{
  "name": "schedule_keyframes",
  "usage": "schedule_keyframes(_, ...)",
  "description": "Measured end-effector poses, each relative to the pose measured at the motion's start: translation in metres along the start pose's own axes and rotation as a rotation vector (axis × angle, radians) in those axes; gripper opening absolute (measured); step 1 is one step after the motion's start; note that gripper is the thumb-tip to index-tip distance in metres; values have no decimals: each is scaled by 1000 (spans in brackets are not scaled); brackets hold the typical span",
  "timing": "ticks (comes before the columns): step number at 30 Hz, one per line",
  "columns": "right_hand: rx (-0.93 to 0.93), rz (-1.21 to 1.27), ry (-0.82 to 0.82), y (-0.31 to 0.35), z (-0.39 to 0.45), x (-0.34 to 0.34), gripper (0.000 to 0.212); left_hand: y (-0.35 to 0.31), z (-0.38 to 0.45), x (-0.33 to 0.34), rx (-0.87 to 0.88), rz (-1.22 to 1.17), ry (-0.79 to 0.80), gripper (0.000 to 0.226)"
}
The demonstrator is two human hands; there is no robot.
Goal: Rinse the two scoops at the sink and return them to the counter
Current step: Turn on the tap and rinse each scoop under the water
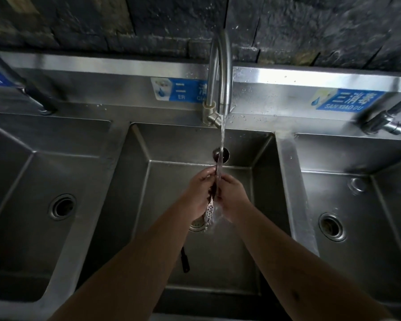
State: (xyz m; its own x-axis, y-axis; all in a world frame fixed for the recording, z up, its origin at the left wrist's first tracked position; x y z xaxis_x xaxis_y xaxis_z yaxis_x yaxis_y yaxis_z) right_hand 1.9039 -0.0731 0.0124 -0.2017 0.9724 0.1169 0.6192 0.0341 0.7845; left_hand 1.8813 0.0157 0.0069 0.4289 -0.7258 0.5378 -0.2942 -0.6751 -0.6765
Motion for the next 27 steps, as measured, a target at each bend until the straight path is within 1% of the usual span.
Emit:
schedule_keyframes(2,-45,34,36,7,-4,5,16,-8,-5,4,45,-43,-29,33)
schedule_keyframes(4,-40,8,47,5,-10,8,17,-10,-13,5,28,-39,-30,34)
schedule_keyframes(8,67,-71,-32,-20,-25,1,19,1,-28,-6,-98,76,-49,31)
schedule_keyframes(11,139,-80,-52,-41,-40,-6,21,18,-41,-17,-193,140,-50,26)
schedule_keyframes(15,186,-57,-60,-60,-60,-10,24,37,-55,-34,-321,129,-55,22)
schedule_keyframes(18,215,-87,-125,-70,-74,-10,23,47,-64,-40,-376,147,-68,19)
schedule_keyframes(22,264,-74,-192,-83,-88,-8,24,59,-75,-47,-435,109,-147,14)
schedule_keyframes(24,268,-143,-249,-88,-93,-7,22,63,-80,-50,-466,128,-137,14)
schedule_keyframes(25,257,-230,-279,-91,-95,-7,21,64,-83,-51,-484,138,-127,16)
schedule_keyframes(27,228,-513,-331,-94,-99,-7,20,67,-87,-50,-521,148,-112,18)
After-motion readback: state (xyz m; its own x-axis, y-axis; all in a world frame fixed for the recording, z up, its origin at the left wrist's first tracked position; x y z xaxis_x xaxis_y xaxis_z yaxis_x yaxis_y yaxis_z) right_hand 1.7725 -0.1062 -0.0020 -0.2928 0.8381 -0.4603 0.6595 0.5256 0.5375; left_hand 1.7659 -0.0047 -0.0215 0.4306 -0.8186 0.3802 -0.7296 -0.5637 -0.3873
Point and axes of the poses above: each hand's wrist, its own z-axis towards the middle knuckle, its own x-axis out of the palm, y = z × x, the point moved 2 cm from there along z, towards the middle knuckle, and after that the axes turned 12 degrees about -z, right-handed, at the moved point
